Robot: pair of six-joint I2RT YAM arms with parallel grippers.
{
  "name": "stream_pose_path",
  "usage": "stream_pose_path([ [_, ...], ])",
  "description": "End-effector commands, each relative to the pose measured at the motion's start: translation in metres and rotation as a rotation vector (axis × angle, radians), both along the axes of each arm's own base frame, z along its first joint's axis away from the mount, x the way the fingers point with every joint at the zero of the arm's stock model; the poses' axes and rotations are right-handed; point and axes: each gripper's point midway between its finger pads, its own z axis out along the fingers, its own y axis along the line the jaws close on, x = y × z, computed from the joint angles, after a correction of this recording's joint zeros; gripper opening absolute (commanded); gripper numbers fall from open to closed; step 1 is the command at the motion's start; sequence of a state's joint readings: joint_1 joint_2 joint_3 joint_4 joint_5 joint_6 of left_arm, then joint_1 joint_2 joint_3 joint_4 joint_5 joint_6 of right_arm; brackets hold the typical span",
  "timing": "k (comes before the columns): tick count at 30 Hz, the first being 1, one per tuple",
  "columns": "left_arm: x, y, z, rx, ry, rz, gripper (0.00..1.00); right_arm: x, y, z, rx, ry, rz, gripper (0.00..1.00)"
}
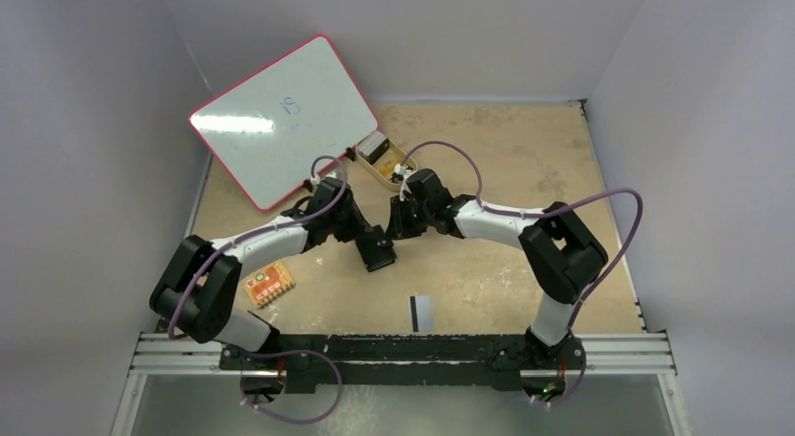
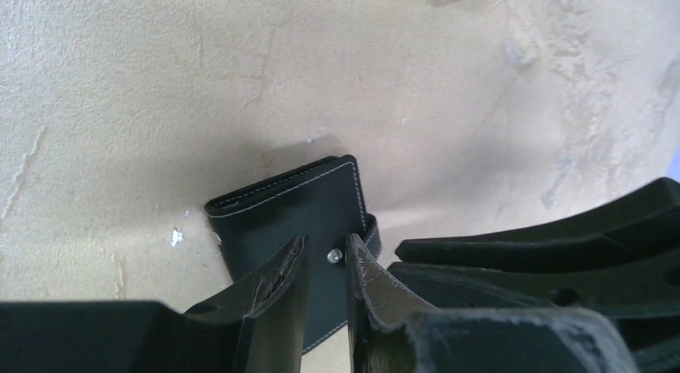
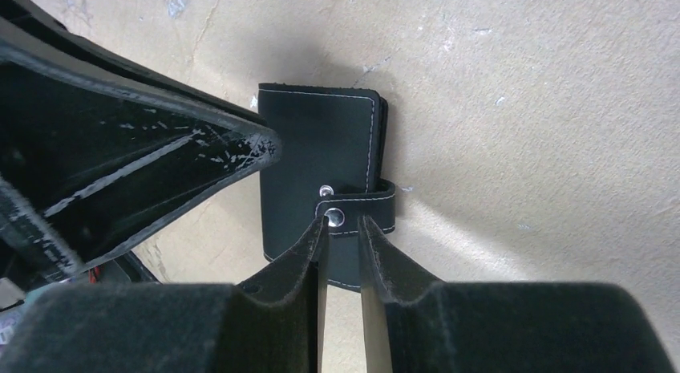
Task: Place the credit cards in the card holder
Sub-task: Close the card holder at the center of the board.
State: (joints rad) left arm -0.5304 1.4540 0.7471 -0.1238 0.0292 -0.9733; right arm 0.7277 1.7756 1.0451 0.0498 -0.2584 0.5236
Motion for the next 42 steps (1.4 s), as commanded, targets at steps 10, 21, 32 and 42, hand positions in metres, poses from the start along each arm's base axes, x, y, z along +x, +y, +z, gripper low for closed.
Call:
stream_pose_path([
  [10,0.004,0.003,-0.007,0.024,-0.019,-0.012,0.19,-0.005,0.014,0.008,0.025,0.017,0.009,0.20],
  [21,-0.011,0.006,-0.018,0.002,0.014,0.003,0.19,-0.004,0.024,-0.004,0.017,0.028,0.021,0.21],
  [32,-0.005,0.017,0.036,-0.064,-0.066,0.040,0.29,0.004,0.015,0.008,-0.190,-0.095,-0.029,0.24],
  [42,-0.010,0.037,0.027,-0.118,-0.038,0.079,0.32,0.002,0.000,0.003,-0.381,-0.160,-0.057,0.28],
])
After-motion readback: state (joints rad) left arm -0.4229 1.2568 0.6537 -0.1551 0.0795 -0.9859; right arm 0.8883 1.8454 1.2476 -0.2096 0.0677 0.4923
